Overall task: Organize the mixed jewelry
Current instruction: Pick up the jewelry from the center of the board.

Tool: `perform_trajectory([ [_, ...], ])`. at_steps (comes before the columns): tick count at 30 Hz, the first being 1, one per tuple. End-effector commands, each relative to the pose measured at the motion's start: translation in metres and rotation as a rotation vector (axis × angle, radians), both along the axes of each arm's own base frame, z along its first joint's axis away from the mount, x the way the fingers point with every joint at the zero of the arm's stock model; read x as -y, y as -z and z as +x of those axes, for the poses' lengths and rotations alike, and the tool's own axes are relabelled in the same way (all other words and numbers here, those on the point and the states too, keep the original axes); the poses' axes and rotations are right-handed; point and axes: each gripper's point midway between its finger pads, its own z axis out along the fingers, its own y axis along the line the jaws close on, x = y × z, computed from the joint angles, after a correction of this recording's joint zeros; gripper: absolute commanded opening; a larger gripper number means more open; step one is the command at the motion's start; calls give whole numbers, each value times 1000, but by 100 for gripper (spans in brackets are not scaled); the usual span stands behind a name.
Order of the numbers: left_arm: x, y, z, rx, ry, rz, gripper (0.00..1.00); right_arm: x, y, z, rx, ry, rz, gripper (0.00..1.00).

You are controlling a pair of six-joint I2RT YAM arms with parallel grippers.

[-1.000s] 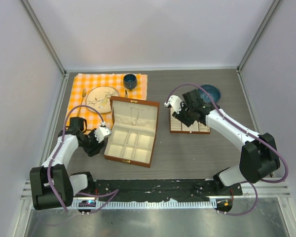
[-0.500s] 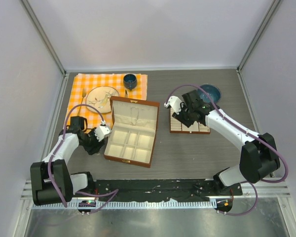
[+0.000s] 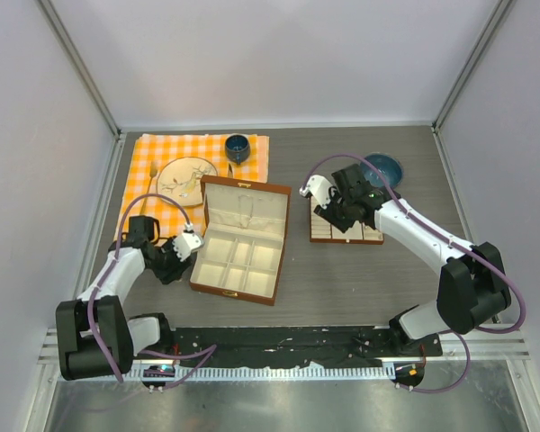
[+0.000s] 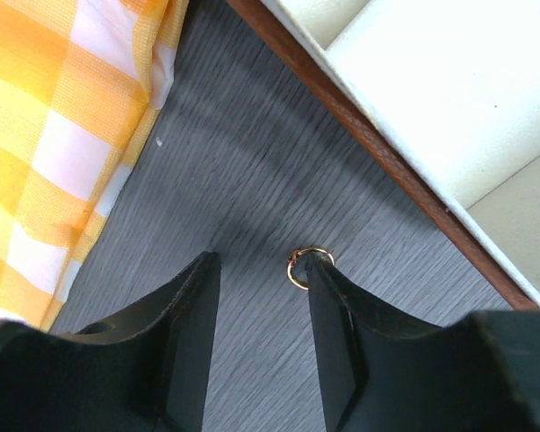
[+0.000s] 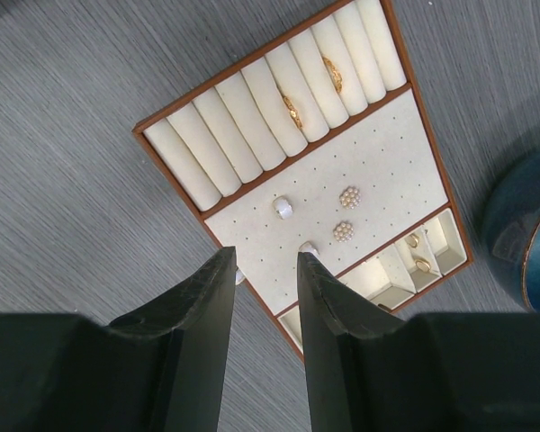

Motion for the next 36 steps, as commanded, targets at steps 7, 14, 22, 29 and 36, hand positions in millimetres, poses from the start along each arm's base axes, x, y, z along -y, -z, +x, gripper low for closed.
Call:
perform_trajectory([
  [7,3,11,-13,-32,0,-6,22,-3,-4,-6,12,8,18,39],
  [14,10,-24,-6,-2,-60,-61,0,-12,-36,-2,61,14,88,39],
  [22,21,-110,10,68,-162,-211,0,-36,-115,2,130,12,266,41],
  [29,46,-235,43,243,-237,-445,0,-55,-210,5,247,-22,439,48],
  [36,106,-341,57,251,-247,-783,0,-114,-277,-13,150,-231,719,51],
])
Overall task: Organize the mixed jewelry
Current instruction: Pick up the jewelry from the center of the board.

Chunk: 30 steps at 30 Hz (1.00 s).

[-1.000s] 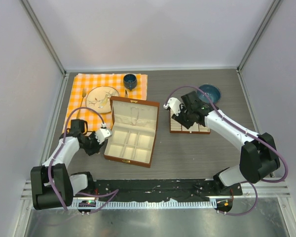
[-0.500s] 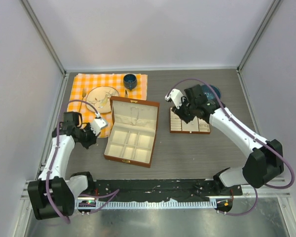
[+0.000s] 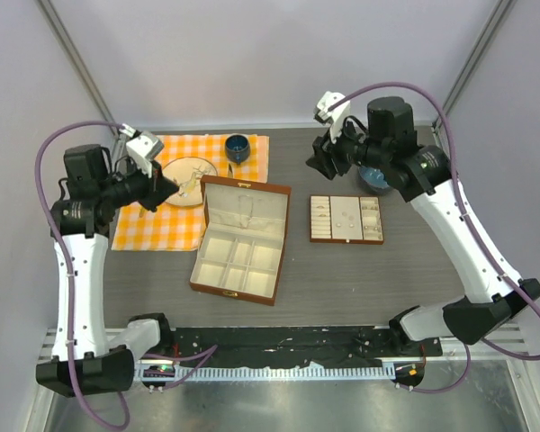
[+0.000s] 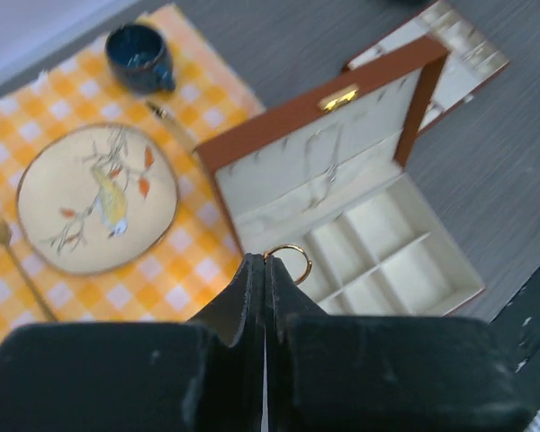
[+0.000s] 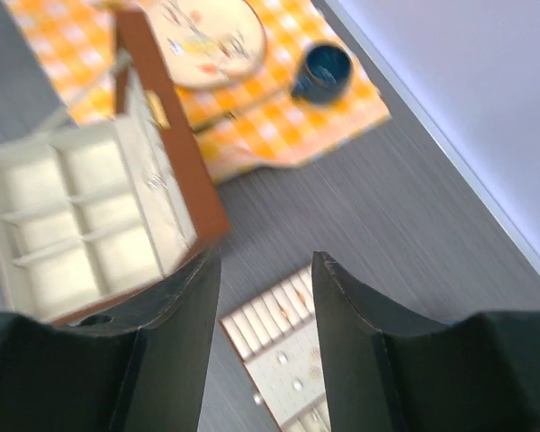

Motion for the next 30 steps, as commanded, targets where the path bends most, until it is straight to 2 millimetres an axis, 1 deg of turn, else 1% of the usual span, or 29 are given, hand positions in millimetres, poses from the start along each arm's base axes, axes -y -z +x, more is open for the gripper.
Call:
perform_trajectory([
  [1,56,-51,-6,-58,45,-296,0,-46,-35,-23,-79,-213,190,51],
  [2,75,-54,-12,-69,86,-315,0,-52,-39,-25,-98,-227,218,51],
  [3,81,-60,-8,-44,84,-320,0,-58,-46,-23,-86,-248,239,51],
  [4,89,-59,-7,-59,84,-339,0,-63,-47,-24,-90,-257,247,51],
  [5,102,-62,-12,-100,98,-384,0,-70,-50,-27,-91,-277,253,51],
  [6,109,-69,-8,-90,115,-419,0,-75,-52,-29,-86,-293,257,51],
  [7,118,-69,-9,-121,150,-449,0,-81,-48,-31,-100,-311,254,51],
  [8,127,-72,-11,-163,164,-492,0,-89,-48,-37,-103,-337,254,51],
  [9,132,-81,-10,-145,200,-518,0,-92,-44,-38,-112,-345,251,51],
  [10,139,-80,-11,-169,239,-533,0,-96,-39,-39,-127,-356,247,51],
  [11,142,-82,-12,-180,252,-549,0,-98,-37,-42,-136,-372,247,51],
  [13,144,-83,-9,-166,247,-545,0,-104,-37,-51,-174,-410,272,51],
  [15,149,-79,-8,-163,251,-530,0,-109,-42,-57,-194,-426,303,51],
  [19,151,-72,0,-153,210,-496,0,-119,-50,-65,-230,-458,350,51],
  [21,151,-69,5,-148,184,-480,0,-122,-51,-60,-234,-442,359,52],
  [22,152,-68,6,-146,179,-475,0,-123,-50,-60,-245,-438,361,51],
  [24,150,-67,10,-136,155,-465,0,-128,-45,-53,-262,-419,363,51],
  [28,147,-67,16,-120,118,-450,0,-135,-43,-55,-317,-431,395,51],
  [30,146,-66,17,-121,106,-450,0,-138,-42,-52,-323,-420,399,51],
])
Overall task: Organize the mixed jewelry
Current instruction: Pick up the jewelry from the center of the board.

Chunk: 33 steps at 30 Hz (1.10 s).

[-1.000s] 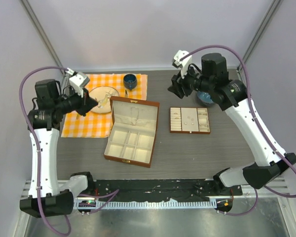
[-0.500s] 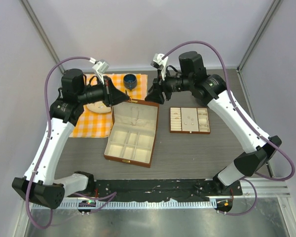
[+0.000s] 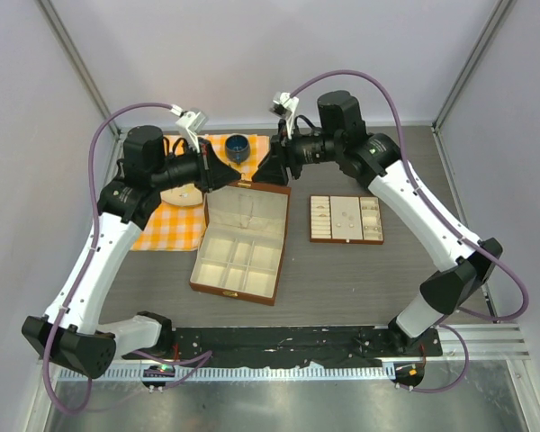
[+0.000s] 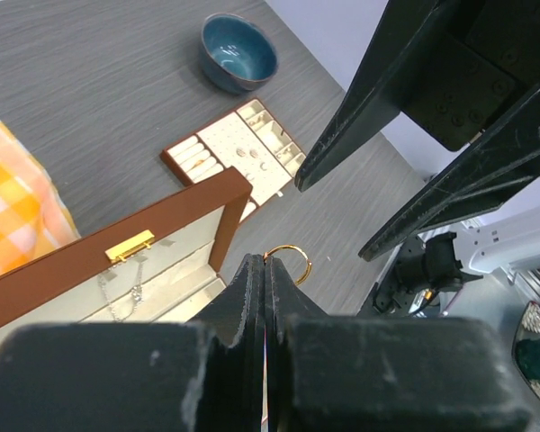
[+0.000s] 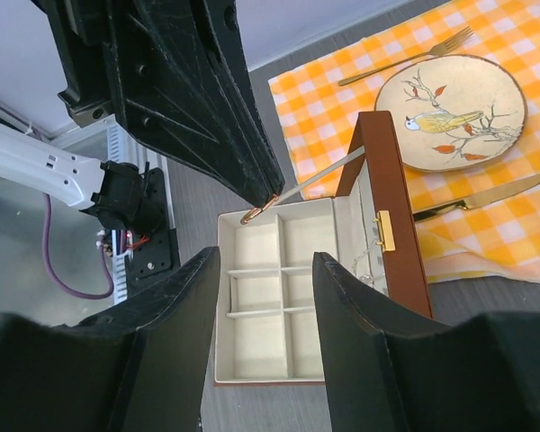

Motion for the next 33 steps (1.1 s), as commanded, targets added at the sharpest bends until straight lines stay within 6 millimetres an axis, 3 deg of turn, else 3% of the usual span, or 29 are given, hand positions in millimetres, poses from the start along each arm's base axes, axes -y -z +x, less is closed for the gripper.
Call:
perform_trajectory([
  [1,-4,-16,9,68,-48,4,0,-11,-22,-1,0,-6,71,51],
  [17,-7,-14,12,63,-82,9,0,-33,-8,12,-46,36,61,50],
  [33,-7,-14,10,62,-78,3,0,-44,-4,16,-49,43,54,36],
])
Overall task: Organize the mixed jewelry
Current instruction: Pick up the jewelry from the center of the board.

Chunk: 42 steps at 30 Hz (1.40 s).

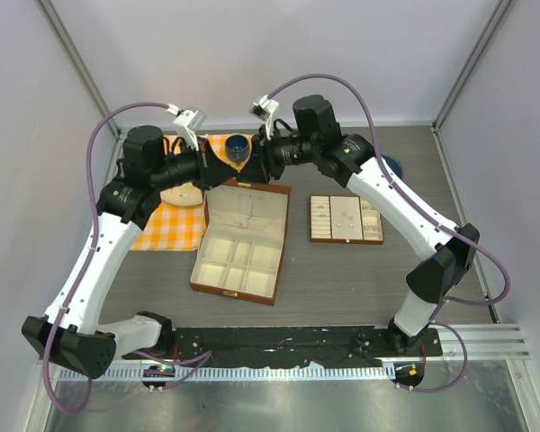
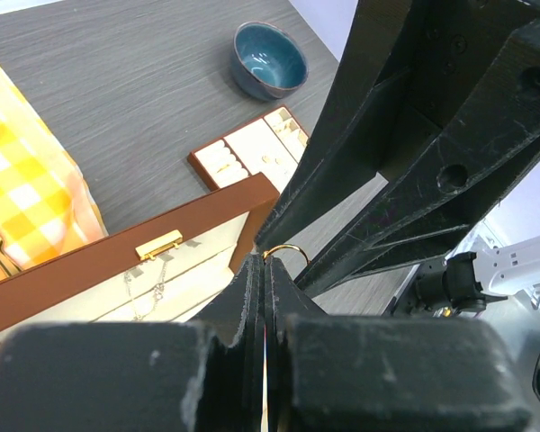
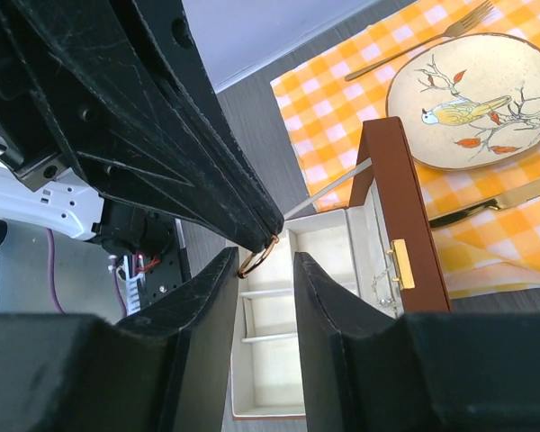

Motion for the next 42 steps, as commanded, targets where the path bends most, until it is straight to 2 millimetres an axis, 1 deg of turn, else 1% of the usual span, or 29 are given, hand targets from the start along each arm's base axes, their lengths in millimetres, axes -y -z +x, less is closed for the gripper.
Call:
perform_trajectory([
  [1,1,-17,-3,57,8,-21,0,-5,-31,1,68,4,63,34],
  [2,1,-17,-3,57,8,-21,0,-6,-29,2,66,4,61,29],
  [5,1,-18,-3,60,8,-22,0,-7,-29,1,68,3,58,24],
  [7,1,-18,-4,60,9,-24,0,-8,-28,2,70,3,58,22],
  [8,1,-19,-3,63,10,-24,0,-8,-28,1,70,1,57,18],
  [10,1,-19,-4,60,11,-25,0,-9,-28,1,72,0,56,14],
  [11,2,-19,-4,59,13,-26,0,-9,-27,1,71,0,55,8],
  [13,2,-21,-5,63,14,-31,0,-9,-27,1,75,0,51,2],
  [17,3,-23,-6,66,24,-37,0,-8,-26,-1,89,3,38,1],
  [19,4,-26,-7,72,31,-41,2,-7,-25,-2,97,2,30,1],
  [20,5,-27,-9,75,44,-44,6,-5,-24,-1,101,8,25,1],
  [21,5,-30,-10,81,48,-48,18,-4,-26,-2,105,13,23,1],
  [23,5,-33,-13,86,63,-53,27,-2,-24,-1,116,18,11,1],
  [24,6,-36,-15,91,75,-57,39,1,-25,-1,122,27,3,1],
  [26,5,-39,-17,100,83,-60,48,4,-20,-1,128,31,-16,1],
  [27,5,-44,-20,112,93,-64,56,7,-22,-1,139,39,-19,1],
  [28,4,-45,-22,123,99,-54,60,8,-21,-2,133,42,-24,1],
  [30,3,-49,-25,152,118,-41,66,13,-18,-6,158,21,-42,1],
  [31,3,-49,-27,167,132,-26,67,15,-20,-10,169,8,-42,1],
  [32,2,-48,-26,199,149,-3,68,17,-15,-14,173,-10,-58,1],
  [33,2,-51,-28,230,161,13,68,19,-16,-17,183,-20,-61,1],
  [34,3,-48,-33,236,197,27,68,21,-19,-23,193,-41,-56,1],
  [35,1,-51,-34,298,220,62,68,25,-15,-28,185,-56,-74,1],
  [36,2,-52,-37,329,255,80,69,28,-15,-32,206,-78,-79,1],
  [37,3,-46,-44,320,300,100,69,29,-15,-37,211,-101,-78,1],
  [38,2,-51,-46,396,335,140,69,34,-16,-45,216,-117,-82,1],
  [39,1,-50,-47,406,354,155,69,36,-15,-48,229,-135,-86,1],
  [40,0,-41,-52,382,385,176,69,38,-17,-54,234,-160,-80,1],
  [42,3,-42,-53,404,437,186,68,43,-19,-65,236,-188,-77,1],
])
